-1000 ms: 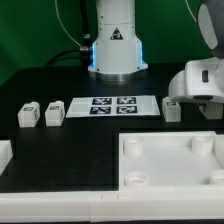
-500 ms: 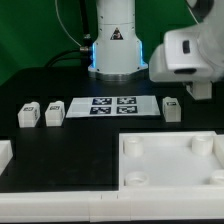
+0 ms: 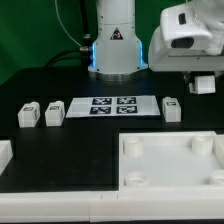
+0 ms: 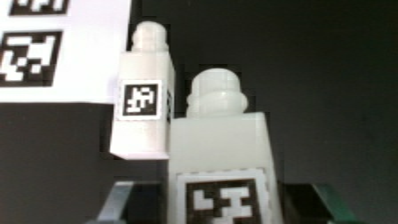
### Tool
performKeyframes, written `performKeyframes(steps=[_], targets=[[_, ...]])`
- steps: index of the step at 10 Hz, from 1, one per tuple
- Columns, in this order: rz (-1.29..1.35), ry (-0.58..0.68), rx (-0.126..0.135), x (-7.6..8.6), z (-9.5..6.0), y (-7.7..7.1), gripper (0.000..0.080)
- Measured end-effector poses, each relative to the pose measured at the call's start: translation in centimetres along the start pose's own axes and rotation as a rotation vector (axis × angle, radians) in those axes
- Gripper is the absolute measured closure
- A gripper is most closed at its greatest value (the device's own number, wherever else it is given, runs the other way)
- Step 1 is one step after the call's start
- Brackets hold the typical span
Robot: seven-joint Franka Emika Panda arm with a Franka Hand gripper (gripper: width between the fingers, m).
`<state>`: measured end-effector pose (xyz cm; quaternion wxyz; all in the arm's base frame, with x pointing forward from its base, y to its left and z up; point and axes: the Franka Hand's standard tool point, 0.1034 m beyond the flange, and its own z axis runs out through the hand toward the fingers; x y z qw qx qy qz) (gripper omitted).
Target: Assemble one leg
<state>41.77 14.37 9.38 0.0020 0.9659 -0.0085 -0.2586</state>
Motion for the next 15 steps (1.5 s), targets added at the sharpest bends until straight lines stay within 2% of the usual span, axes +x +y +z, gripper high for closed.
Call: performKeyframes(steps=[1, 2, 3, 4, 6, 7, 8, 9, 10, 11, 12, 15], targets=[[-0.039, 0.07, -0.012, -0.2, -3.3, 0.0, 0.0511], [-0.069, 0.205, -0.011, 1.1, -7.0, 0.5, 0.0511], [-0.069, 0.279, -0.01, 1.3, -9.0, 1.1, 0.0511], [-0.077, 0.382, -0.006, 1.9, -10.5, 1.1, 0.0511], [-0.082, 0.623, 0.029, 2.0, -10.4, 0.8, 0.0511], [-0.094, 0.727, 0.036, 2.4, -10.4, 0.8, 0.0511], [-0.134, 0.83, 0.03, 3.6, -10.5, 1.2, 0.0511], [-0.157, 0.892, 0.028, 5.1, -11.4, 1.9, 0.0511], [-0.167, 0.968, 0.038, 6.6, -13.3, 2.0, 0.0511], [-0.175, 1.07, 0.071, 7.6, -14.4, 1.4, 0.0511], [-0.178, 1.118, 0.096, 7.8, -14.6, 0.4, 0.0511], [-0.177, 1.117, 0.089, 7.9, -14.5, 0.6, 0.0511]])
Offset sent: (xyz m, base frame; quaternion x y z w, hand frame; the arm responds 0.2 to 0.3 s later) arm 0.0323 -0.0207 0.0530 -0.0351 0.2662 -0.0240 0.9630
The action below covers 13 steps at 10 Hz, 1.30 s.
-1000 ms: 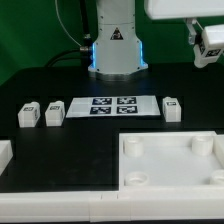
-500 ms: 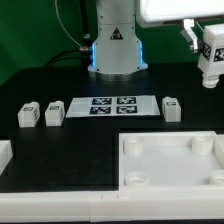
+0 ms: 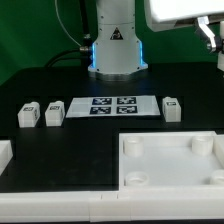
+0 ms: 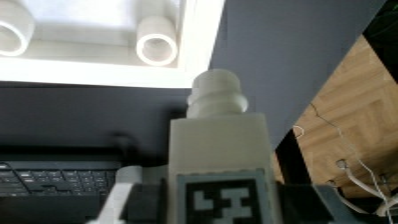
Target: Assemble one leg
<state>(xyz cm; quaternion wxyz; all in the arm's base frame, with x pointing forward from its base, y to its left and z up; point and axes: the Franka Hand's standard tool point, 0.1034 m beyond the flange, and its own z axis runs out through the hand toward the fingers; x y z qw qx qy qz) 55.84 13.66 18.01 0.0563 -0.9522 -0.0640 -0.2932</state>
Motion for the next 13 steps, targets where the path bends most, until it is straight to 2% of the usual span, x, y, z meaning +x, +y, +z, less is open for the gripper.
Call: performKeyframes(steps=[2, 3, 4, 5, 8, 9, 10, 11, 13], targets=[[-0.011, -0.011, -0.005, 0.5, 0.5, 0.1, 0.0511], [-0.05, -0.029, -0.009, 1.9, 1.6, 0.3, 0.0511], [-0.082, -0.019, -0.019, 2.5, 2.8, 1.2, 0.0511], [-0.118, 0.023, -0.026, 2.1, 3.7, 1.9, 0.0511], [-0.113, 0.006, -0.025, 1.9, 3.8, 1.8, 0.0511], [-0.127, 0.002, -0.029, 1.7, 3.9, 2.2, 0.0511], [-0.134, -0.006, -0.039, 1.4, 4.3, 3.4, 0.0511], [-0.128, -0.004, -0.042, 1.3, 5.0, 3.7, 0.0511], [-0.136, -0.024, -0.03, 0.2, 7.1, 2.9, 0.0511]])
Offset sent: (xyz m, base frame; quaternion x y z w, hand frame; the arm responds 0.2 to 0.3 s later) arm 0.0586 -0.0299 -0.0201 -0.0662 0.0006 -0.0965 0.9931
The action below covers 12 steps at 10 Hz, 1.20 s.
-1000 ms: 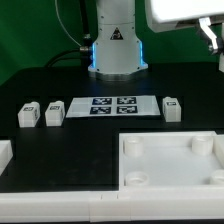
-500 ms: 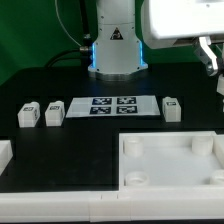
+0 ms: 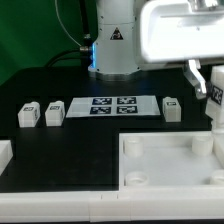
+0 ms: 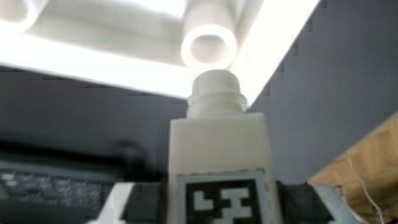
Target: Assemble one leg
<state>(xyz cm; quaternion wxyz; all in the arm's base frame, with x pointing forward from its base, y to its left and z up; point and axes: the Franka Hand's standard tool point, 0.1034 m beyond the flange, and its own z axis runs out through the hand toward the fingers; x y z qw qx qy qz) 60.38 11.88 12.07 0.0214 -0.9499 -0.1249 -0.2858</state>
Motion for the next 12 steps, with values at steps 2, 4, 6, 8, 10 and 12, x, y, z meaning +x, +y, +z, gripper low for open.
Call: performKeyframes(steps=[2, 4, 6, 8, 10, 12], targets=[[-0.003, -0.008, 0.008, -0.2, 1.4, -0.5, 0.0511], [-0.02, -0.006, 0.001, 0.3, 2.4, 0.3, 0.0511], [-0.019, -0.01, 0.001, 0.1, 2.7, 0.3, 0.0511], [-0.018, -0.01, 0.001, 0.1, 2.8, 0.4, 0.0511], [-0.018, -0.01, 0.001, 0.1, 2.8, 0.4, 0.0511], [-0.032, -0.021, -0.008, 0.1, 2.9, 1.6, 0.0511]])
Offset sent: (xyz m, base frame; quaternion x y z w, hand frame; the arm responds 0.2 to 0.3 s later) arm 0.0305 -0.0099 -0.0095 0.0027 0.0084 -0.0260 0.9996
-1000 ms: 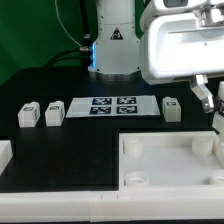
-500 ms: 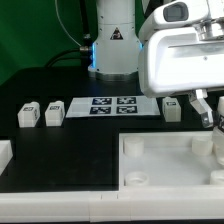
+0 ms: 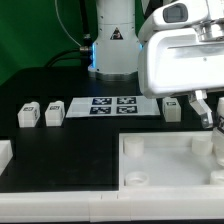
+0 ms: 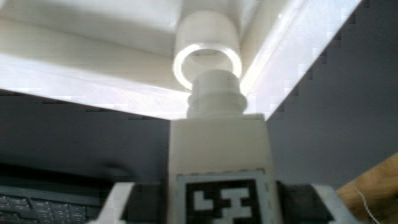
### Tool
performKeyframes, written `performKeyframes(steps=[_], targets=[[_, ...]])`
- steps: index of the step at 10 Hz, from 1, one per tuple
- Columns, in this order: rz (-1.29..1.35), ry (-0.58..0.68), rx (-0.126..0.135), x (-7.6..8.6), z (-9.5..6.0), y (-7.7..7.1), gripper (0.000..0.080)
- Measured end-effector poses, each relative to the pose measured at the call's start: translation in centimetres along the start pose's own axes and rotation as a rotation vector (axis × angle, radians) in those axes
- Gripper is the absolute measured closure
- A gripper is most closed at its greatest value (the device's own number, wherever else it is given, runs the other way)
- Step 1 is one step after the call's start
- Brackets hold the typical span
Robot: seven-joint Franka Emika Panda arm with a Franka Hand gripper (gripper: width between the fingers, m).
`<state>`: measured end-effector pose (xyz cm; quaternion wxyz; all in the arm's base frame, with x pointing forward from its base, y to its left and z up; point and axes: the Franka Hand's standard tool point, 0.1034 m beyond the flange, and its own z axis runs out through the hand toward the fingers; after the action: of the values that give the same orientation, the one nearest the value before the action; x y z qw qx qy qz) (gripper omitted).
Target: Assemble one leg
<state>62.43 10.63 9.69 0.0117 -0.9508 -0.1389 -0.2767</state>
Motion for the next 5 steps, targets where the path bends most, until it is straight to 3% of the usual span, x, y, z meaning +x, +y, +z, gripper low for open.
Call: performKeyframes(steps=[5], targets=[[0.0, -0.02, 0.007, -0.5, 1.3, -0.3, 0.0511]])
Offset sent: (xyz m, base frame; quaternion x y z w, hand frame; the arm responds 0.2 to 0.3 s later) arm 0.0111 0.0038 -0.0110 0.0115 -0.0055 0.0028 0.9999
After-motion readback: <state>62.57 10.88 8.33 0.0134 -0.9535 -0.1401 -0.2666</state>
